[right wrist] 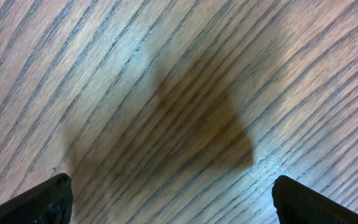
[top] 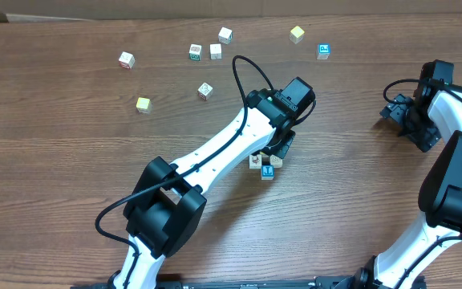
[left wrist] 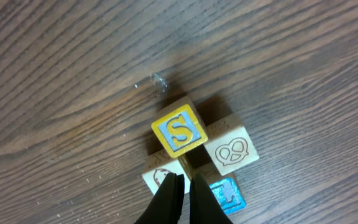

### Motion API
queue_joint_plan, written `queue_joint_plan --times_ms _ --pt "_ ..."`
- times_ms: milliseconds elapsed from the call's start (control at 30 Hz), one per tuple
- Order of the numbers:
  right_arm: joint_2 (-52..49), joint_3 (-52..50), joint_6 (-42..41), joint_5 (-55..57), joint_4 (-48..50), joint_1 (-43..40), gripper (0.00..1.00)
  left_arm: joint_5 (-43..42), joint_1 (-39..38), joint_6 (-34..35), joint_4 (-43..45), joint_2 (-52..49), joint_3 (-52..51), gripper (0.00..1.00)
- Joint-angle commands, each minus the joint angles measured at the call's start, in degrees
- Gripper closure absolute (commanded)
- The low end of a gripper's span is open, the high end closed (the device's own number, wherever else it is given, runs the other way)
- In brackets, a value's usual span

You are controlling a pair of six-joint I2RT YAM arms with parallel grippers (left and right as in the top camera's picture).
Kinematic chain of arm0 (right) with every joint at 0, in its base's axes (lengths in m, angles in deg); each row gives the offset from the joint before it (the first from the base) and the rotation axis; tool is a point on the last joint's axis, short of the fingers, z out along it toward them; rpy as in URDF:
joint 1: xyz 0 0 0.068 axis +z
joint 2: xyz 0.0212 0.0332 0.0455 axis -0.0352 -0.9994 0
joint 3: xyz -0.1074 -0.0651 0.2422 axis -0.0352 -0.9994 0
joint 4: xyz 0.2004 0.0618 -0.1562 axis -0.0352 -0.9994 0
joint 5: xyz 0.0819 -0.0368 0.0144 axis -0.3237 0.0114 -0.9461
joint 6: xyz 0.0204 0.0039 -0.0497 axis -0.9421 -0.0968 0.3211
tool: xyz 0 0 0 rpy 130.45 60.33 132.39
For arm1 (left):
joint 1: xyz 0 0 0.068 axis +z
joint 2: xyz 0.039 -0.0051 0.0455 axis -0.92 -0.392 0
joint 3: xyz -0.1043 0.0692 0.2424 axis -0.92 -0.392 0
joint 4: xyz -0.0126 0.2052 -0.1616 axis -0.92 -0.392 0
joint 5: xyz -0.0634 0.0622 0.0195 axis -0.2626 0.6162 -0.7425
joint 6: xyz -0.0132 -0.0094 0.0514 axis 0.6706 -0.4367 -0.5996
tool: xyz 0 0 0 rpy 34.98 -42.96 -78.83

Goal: Form a circle
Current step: 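Raise the left gripper up off the block ring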

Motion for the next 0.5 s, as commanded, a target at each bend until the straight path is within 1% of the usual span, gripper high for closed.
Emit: queue_joint_plan --times_ms 0,133,233,467 --pt "1.6 -0.2 -0.2 0.2 0.2 0.1 0.0 2.3 -0.2 0.9 -0.3 -0.5 0.9 0.96" --pt "1.6 -0.2 -0.2 0.2 0.2 0.1 0.0 4.3 0.0 1.3 0.2 -0.5 0.9 0.96" --pt "1.6 -0.2 -0.2 0.2 0.2 0.1 0.0 4.2 0.5 2.0 0.8 -0.5 0.9 0.96" --pt "1.6 -0.2 -0.2 0.2 0.2 0.1 0.0 4.2 4.5 6.4 2.9 -0.5 0.9 0.96"
